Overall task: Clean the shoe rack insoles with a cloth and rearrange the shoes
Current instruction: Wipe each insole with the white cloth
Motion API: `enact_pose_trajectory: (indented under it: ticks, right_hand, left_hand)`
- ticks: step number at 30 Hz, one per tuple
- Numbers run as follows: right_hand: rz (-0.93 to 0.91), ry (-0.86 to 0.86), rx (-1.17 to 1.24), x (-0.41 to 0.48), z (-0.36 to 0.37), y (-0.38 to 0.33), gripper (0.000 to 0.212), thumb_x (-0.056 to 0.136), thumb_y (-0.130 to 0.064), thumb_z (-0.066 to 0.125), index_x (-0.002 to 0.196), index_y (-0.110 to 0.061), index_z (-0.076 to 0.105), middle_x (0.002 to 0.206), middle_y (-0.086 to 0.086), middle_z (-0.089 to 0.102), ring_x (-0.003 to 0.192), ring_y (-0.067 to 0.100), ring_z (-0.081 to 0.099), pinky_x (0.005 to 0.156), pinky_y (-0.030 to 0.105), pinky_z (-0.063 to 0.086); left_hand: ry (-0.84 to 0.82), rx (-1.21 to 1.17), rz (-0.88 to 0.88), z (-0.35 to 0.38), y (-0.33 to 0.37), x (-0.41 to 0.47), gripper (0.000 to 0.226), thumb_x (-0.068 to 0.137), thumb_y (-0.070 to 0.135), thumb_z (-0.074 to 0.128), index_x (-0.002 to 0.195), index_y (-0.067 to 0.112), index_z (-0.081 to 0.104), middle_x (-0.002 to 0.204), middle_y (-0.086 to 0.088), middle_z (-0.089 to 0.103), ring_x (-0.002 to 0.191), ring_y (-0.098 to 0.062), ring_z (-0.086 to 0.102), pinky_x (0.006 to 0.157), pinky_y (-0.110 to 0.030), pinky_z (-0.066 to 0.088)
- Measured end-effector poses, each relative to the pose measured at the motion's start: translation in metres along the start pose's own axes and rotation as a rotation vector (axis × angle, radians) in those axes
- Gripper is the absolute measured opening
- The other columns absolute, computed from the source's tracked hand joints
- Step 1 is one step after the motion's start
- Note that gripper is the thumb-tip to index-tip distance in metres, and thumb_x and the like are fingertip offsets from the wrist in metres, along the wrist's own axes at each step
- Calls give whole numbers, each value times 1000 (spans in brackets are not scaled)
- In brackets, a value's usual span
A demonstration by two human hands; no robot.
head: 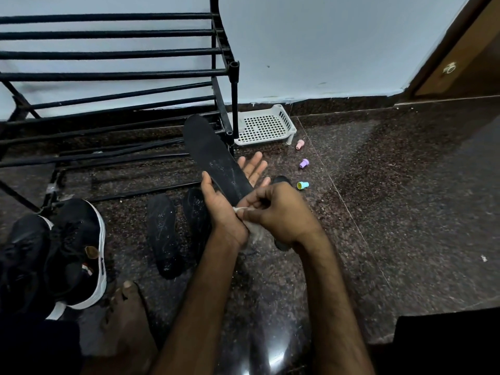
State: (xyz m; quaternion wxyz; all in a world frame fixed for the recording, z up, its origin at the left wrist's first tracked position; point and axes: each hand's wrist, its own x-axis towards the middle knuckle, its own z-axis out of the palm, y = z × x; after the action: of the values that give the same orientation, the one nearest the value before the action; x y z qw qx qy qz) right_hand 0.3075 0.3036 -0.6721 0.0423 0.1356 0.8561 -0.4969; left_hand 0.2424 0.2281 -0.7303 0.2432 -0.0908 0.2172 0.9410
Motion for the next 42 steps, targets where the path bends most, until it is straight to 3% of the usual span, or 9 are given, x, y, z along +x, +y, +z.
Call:
enact_pose_trajectory:
  ticks: [5, 9, 13, 20, 25, 29, 35, 39, 42]
  right_hand:
    - [76, 306, -298, 12, 5, 10, 11, 81, -24, 76, 73, -19, 70, 75, -2, 70, 75, 18, 67, 71, 30, 55]
    - [101, 65, -319, 1, -3, 6, 9, 80, -23, 77, 73, -19, 73, 73, -7, 70, 72, 7, 66, 71, 23, 54]
    - [-41, 100, -141, 1, -1, -3, 4, 80, -21, 79, 78, -20, 76, 69, -9, 70, 62, -5, 61, 62, 11, 46]
    - [60, -175, -116, -13, -29, 4, 8, 79, -18, 81, 81, -12, 77, 77, 2, 76, 71, 12, 68, 74, 32, 59]
    - [-71, 243, -108, -6, -36, -7, 6, 80, -22, 80, 81, -18, 75, 76, -9, 72, 70, 0, 66, 67, 14, 52]
    - [-82, 106, -255, 5, -3, -6, 5, 80, -22, 78, 79, -20, 75, 79, -5, 73, 77, 10, 68, 78, 31, 57]
    - [58, -242, -344, -15, -22, 2, 14, 78, -15, 82, 70, -21, 71, 72, -8, 71, 65, -1, 62, 63, 12, 47]
    - [91, -19, -254, -25, -49, 4, 8, 81, -20, 79, 77, -22, 72, 72, -13, 68, 65, -5, 60, 61, 16, 50]
    - [-57, 302, -172, -14, -53, -7, 4, 82, -21, 77, 82, -22, 74, 75, -16, 68, 66, -9, 61, 63, 3, 45]
  left_hand:
    - [-30, -26, -17, 1, -2, -3, 82, 94, 68, 19, 138, 4, 45, 132, -22, 61, 127, -35, 55, 115, -49, 32]
    - [-16, -19, -20, -4, -2, 0, 81, 94, 69, 18, 134, 6, 49, 132, -21, 61, 128, -35, 54, 116, -50, 31]
    - [-16, 11, -17, 0, -3, -1, 81, 95, 68, 19, 133, 4, 50, 130, -22, 61, 125, -36, 56, 114, -50, 34]
    - [-59, -30, -51, -4, 3, 0, 77, 94, 68, 22, 127, 6, 53, 128, -21, 63, 125, -35, 57, 114, -49, 32]
    - [-79, -27, -54, -3, 4, 0, 75, 95, 66, 27, 126, 4, 52, 113, -21, 67, 118, -38, 60, 106, -51, 43]
    - [-75, 5, -55, -1, 0, 0, 77, 94, 67, 25, 127, 4, 53, 111, -19, 67, 119, -37, 60, 105, -50, 45]
    - [-90, -49, -21, -12, 6, 2, 74, 95, 67, 23, 119, 5, 56, 101, -14, 65, 120, -38, 59, 108, -51, 40]
    - [-99, 19, -29, -5, 9, 4, 74, 95, 67, 23, 115, 5, 57, 93, -13, 65, 116, -38, 62, 106, -49, 42]
    - [-90, 31, -65, -3, 4, -1, 74, 95, 67, 26, 119, 5, 56, 114, -20, 67, 120, -38, 60, 107, -47, 42]
